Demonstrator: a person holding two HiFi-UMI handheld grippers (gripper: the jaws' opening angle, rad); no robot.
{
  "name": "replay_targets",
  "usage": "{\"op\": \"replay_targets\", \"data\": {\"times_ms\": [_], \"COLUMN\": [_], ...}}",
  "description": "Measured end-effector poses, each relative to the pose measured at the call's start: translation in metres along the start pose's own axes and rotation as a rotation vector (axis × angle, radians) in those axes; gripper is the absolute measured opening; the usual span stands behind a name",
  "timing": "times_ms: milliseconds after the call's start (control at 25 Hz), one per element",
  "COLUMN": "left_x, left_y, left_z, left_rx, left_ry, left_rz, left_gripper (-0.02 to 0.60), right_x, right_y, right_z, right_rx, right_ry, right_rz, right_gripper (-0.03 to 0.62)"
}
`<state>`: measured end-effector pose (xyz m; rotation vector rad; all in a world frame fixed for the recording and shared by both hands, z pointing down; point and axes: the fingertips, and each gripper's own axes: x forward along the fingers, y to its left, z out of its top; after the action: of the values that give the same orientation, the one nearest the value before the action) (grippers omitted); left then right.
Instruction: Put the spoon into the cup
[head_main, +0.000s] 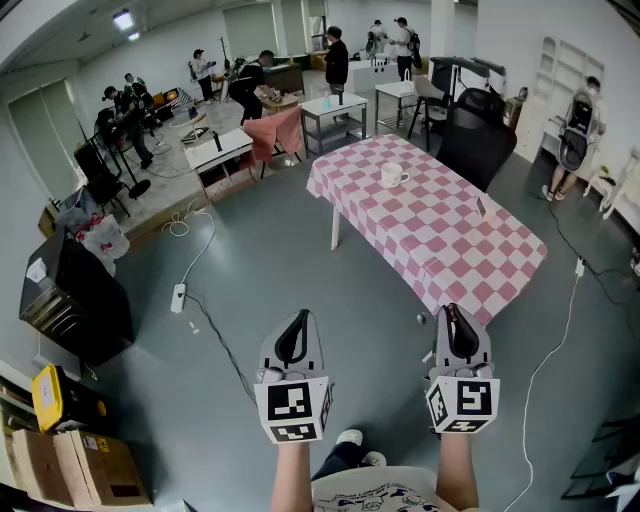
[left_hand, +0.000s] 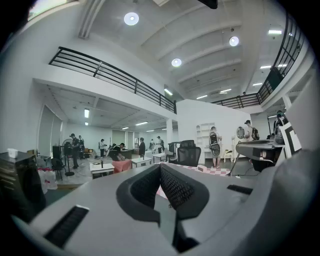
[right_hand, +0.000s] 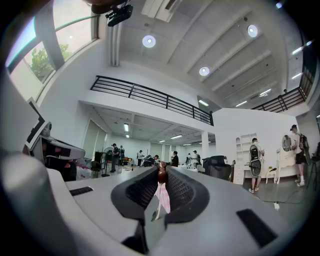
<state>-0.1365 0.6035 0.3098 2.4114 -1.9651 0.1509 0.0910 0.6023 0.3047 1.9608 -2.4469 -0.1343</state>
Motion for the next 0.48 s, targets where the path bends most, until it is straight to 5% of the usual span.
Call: {"op": "replay_targets", "data": {"times_ms": [480], "left_x": [0.0102], "left_y": [-0.0025], "left_z": [-0.0081], "left_rx": [0.000], "left_ry": [0.002], "left_rz": [-0.010], "left_gripper": [0.014], "right_x": [0.0081], "right_y": [-0.0020], "right_z": [-0.0098], "right_rx": [-0.004], "right_ry": [0.006], "right_rz": [0.004], "right_gripper": [0.054]}}
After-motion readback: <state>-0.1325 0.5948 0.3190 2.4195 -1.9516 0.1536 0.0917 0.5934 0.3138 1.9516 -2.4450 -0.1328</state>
